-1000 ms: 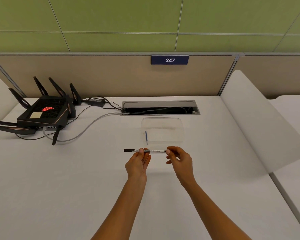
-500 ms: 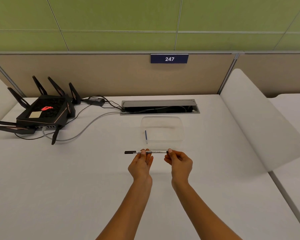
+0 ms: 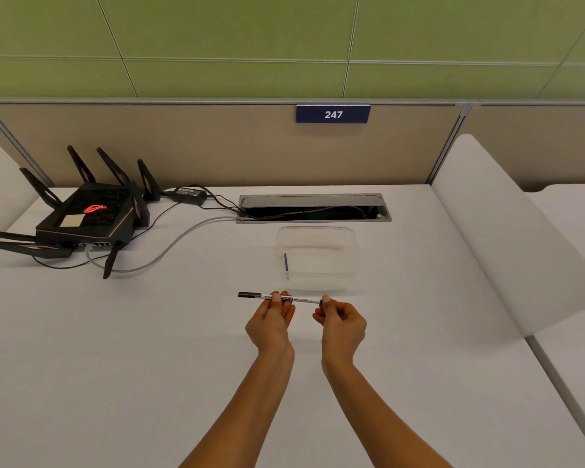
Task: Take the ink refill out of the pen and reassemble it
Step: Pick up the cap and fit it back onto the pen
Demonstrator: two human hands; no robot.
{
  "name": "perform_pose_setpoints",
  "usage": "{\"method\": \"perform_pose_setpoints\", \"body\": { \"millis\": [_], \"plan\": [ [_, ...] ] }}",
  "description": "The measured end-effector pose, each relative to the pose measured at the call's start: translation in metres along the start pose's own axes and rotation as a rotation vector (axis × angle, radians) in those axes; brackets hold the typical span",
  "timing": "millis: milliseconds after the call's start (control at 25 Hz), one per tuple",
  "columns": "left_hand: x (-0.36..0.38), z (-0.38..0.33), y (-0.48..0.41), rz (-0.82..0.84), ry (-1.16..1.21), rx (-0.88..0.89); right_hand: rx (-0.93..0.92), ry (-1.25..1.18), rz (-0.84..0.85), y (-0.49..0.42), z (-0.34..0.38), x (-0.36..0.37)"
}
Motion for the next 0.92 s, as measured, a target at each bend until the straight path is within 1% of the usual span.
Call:
{"method": "perform_pose_setpoints", "body": {
  "millis": [200,360,480,680,800,920],
  "plan": [
    [0.002,0.005,0.000,-0.013,-0.009,0.012,0.004,-0.006,0.019,0.002,-0.001,0.003],
    [0.002,0.002,-0.007,-0.009,-0.075,0.046,0.043,0.077,0.069,-0.005,-0.004,-0.002],
    [0.005,0.000,-0.012,0.009,-0.164,0.122,0.038,0.250,0.156,-0.016,-0.007,-0.011],
    [0.009,0.016,-0.017,0.085,-0.346,0.123,-0.172,0.571,0.359,-0.025,-0.005,-0.012],
    [0.011,0.027,-0.020,0.163,-0.466,0.110,-0.217,0.677,0.449,-0.027,-0.011,-0.012],
    [0.012,0.033,-0.022,0.241,-0.558,0.095,-0.212,0.737,0.472,-0.031,-0.018,-0.014]
  ]
}}
Point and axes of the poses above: each hand's wrist, its own y-axis away from the middle knuckle, its own x-axis out of the palm, z = x × y, the point moved 2 cm from there along -y, towards the middle knuckle, and after that the axes turned 13 degrees about -y, right-handed, at the moved point
